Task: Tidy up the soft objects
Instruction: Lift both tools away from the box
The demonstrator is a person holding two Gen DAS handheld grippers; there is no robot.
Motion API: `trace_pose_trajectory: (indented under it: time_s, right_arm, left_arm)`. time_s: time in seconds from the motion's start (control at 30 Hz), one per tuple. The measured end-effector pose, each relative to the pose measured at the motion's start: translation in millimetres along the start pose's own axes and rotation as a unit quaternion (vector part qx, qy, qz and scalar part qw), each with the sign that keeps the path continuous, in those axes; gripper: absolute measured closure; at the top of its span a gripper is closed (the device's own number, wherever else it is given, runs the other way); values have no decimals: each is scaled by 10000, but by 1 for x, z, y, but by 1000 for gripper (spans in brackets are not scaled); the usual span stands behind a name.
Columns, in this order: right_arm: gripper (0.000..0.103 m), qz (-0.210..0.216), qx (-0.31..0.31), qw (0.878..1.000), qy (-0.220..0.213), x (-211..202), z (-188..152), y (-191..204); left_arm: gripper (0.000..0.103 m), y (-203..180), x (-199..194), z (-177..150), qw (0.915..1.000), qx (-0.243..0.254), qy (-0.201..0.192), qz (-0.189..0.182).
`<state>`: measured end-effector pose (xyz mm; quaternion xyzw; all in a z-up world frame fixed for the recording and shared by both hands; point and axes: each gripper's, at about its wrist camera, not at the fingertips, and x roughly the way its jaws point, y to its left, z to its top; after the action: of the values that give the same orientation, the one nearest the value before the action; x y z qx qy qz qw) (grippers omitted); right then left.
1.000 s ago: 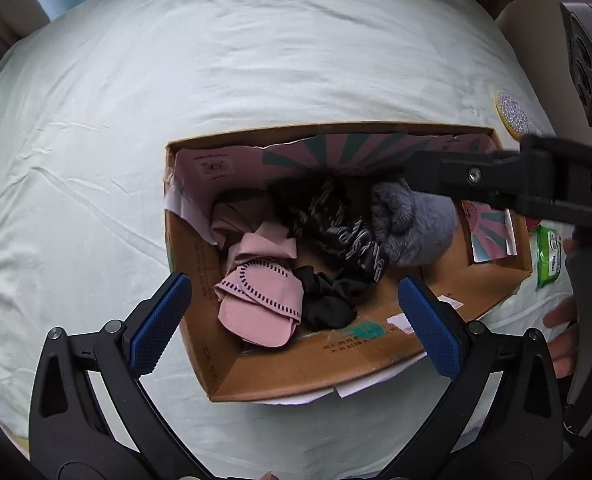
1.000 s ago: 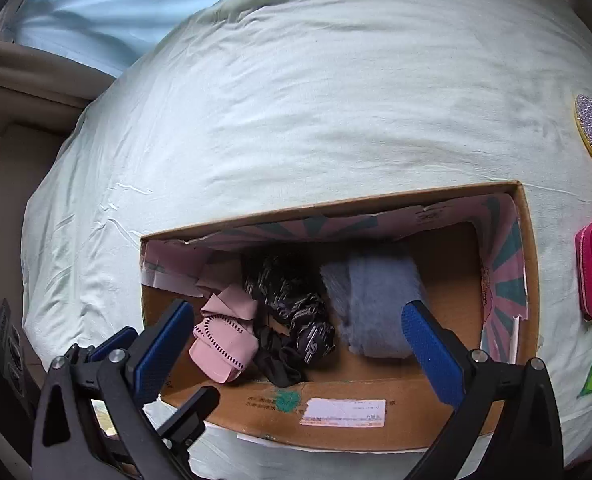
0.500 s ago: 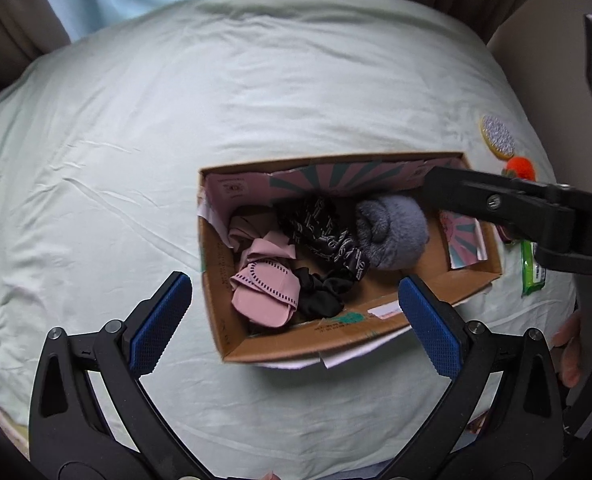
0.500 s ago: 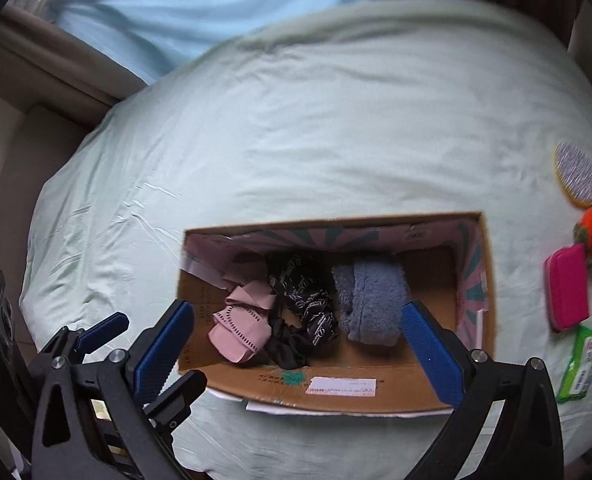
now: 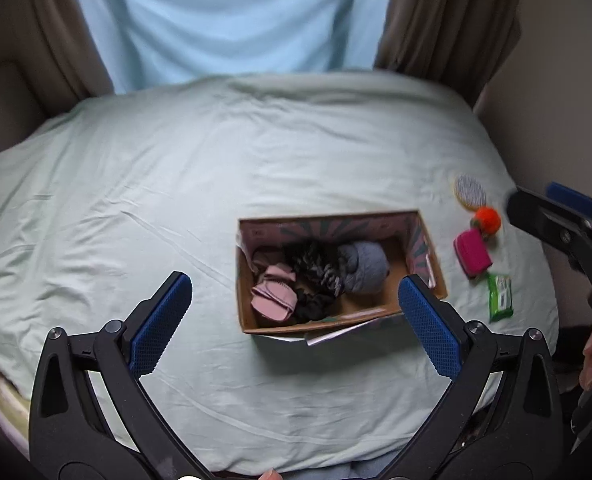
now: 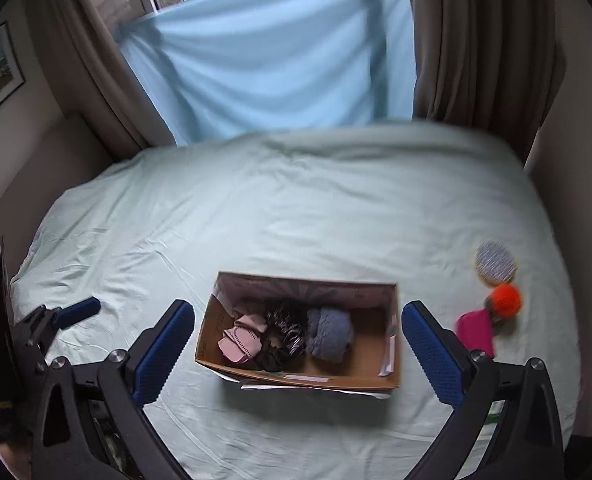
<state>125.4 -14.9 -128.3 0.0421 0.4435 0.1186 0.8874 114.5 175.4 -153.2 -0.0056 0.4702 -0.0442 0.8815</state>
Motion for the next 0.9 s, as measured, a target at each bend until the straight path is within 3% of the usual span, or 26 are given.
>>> trace_pose_trajectory:
  time_s: [0.13,0.33,0.6,0.9]
  right_arm:
    - [0,-262,-174,9987,-404,-45,-11,-3]
    - [0,-578,60,9948,-836,-94,-28,-27]
    - [0,-1062,579,9886,-901,-117,-56,-97]
    - [0,-1406,859,9851,-486,-109,-94,-191]
  left_arm:
    - [0,-2,-45,0,9986,-140,-491,124]
    - [0,-19,-81,-3,9962,-31,-847,218]
    - [0,-80,-73,2,9969,159,-769,-85]
    - [0,-177,-28,9,9987,268,-262,-359]
